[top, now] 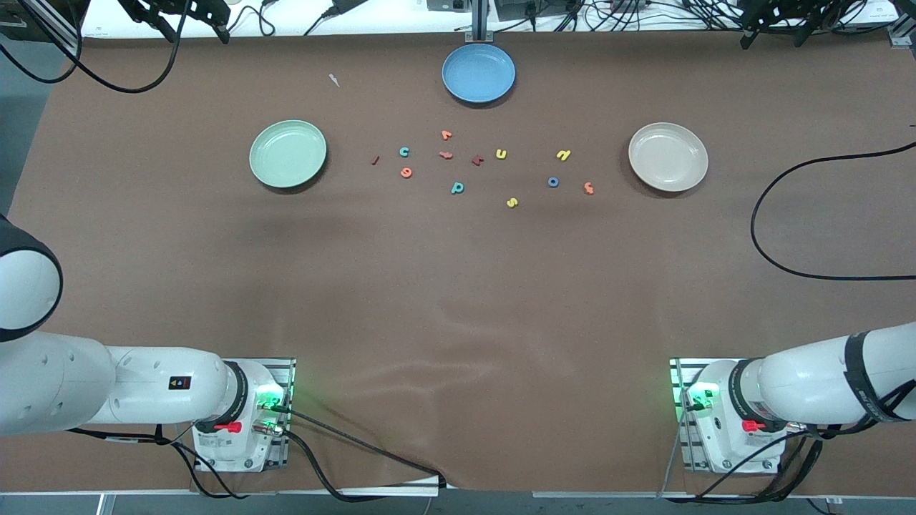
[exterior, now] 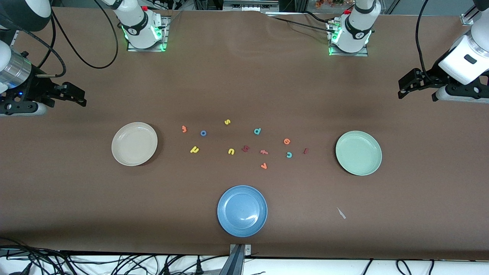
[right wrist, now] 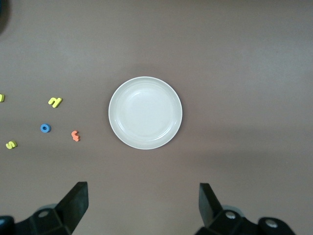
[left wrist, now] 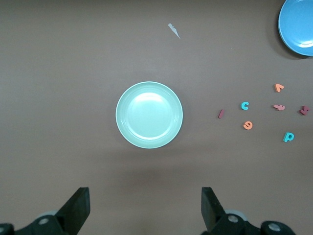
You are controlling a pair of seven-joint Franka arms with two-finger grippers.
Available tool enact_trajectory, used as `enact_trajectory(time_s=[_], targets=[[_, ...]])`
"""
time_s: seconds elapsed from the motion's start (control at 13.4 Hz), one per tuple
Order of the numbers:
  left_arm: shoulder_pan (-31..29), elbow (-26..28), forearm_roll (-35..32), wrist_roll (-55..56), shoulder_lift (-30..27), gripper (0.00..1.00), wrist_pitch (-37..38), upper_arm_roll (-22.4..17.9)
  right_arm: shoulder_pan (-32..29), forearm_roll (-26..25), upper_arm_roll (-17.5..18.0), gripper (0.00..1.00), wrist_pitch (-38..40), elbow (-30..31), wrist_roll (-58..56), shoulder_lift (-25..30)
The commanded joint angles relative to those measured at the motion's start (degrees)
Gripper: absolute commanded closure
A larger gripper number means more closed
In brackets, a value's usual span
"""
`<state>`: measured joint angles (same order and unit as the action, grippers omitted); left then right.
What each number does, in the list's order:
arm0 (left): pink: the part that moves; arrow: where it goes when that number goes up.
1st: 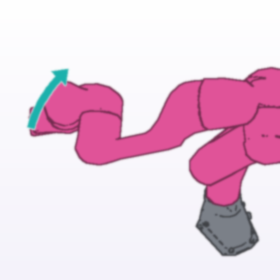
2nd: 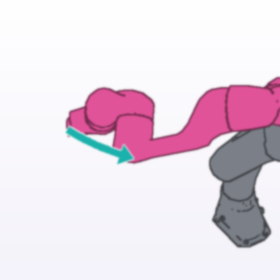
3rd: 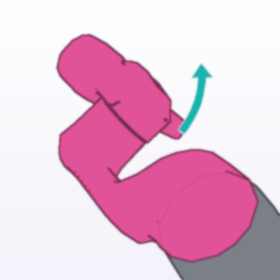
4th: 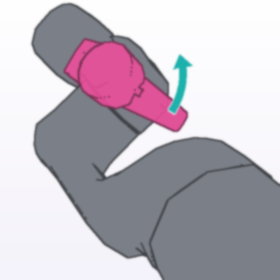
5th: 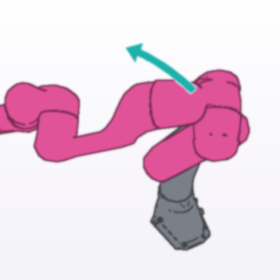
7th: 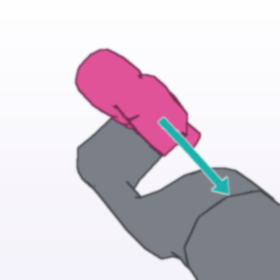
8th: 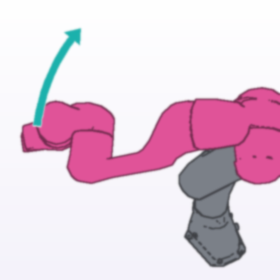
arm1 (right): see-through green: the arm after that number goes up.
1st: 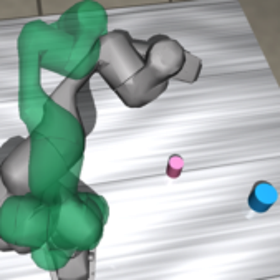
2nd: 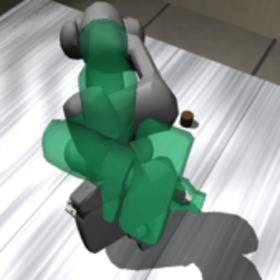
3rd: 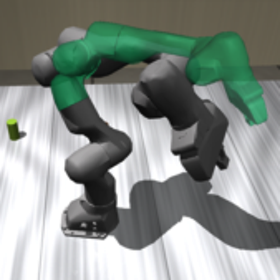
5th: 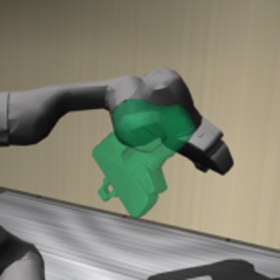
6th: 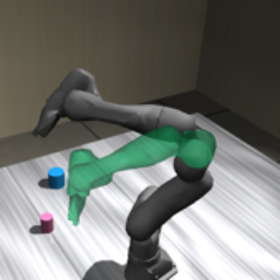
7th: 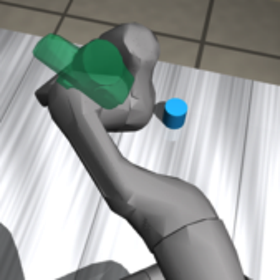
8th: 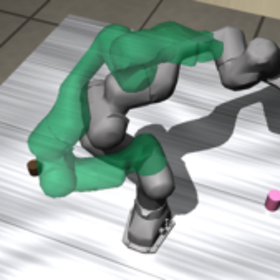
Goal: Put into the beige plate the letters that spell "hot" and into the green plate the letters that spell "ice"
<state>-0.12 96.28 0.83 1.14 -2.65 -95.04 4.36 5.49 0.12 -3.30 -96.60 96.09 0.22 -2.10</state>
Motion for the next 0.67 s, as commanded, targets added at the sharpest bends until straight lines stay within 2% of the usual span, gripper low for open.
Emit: enact_trajectory(time_s=[0.0,0.6], targets=[[-0.4,0.2,0.1,-0.1,-0.9,0.00,0.3,0.1,-0.1,-1.0,0.0,0.00,0.2,0.4,-0.3,0.2],[-0.3,0.2,0.1,-0.1,-0.9,0.00,0.1,0.3,0.0,-1.0,0.1,0.00,0.2,-0.4,0.0,0.2]])
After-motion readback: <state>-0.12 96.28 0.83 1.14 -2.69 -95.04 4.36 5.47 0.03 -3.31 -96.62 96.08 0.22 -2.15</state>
